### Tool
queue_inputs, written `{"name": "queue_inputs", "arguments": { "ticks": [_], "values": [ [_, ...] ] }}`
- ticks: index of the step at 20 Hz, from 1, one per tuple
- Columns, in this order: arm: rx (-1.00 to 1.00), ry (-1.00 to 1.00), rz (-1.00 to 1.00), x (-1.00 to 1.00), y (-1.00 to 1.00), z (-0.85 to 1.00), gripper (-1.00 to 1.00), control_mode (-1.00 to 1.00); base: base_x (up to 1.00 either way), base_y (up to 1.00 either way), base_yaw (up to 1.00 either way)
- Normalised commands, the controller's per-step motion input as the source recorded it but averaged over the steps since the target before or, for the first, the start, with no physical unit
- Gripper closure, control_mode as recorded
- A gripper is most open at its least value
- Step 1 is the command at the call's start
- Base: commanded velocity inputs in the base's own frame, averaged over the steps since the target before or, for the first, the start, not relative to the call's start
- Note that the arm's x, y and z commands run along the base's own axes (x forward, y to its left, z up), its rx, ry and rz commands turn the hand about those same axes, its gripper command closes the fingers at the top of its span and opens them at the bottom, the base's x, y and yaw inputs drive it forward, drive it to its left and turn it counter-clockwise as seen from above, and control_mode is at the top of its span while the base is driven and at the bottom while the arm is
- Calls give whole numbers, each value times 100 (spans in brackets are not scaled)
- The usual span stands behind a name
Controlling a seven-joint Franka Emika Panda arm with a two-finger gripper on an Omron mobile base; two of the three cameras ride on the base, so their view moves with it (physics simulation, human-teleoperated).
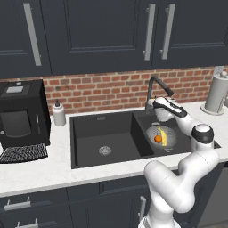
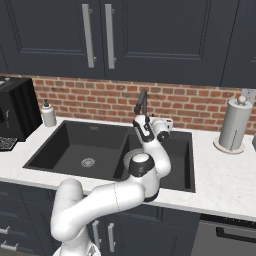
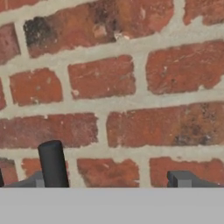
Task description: Put the colander in the sink, put the tangerine, banana in the colander, and turn on the sink faucet and pour water over the colander.
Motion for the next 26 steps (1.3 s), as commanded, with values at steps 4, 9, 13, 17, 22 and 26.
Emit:
{"name": "queue_inputs", "arguments": {
  "ticks": [4,9,13,17,22,26],
  "values": [
    [0,0,0,2,-1,0,-100,-100,0,0,0],
    [0,0,0,0,-30,0,-100,-100,0,0,0],
    [0,0,0,0,-63,0,-100,-100,0,0,0],
    [0,0,0,0,-76,0,-100,-100,0,0,0],
    [1,0,0,0,-88,0,-100,-100,0,0,0],
    [3,0,0,0,-98,0,-100,-100,0,0,0]
  ]
}}
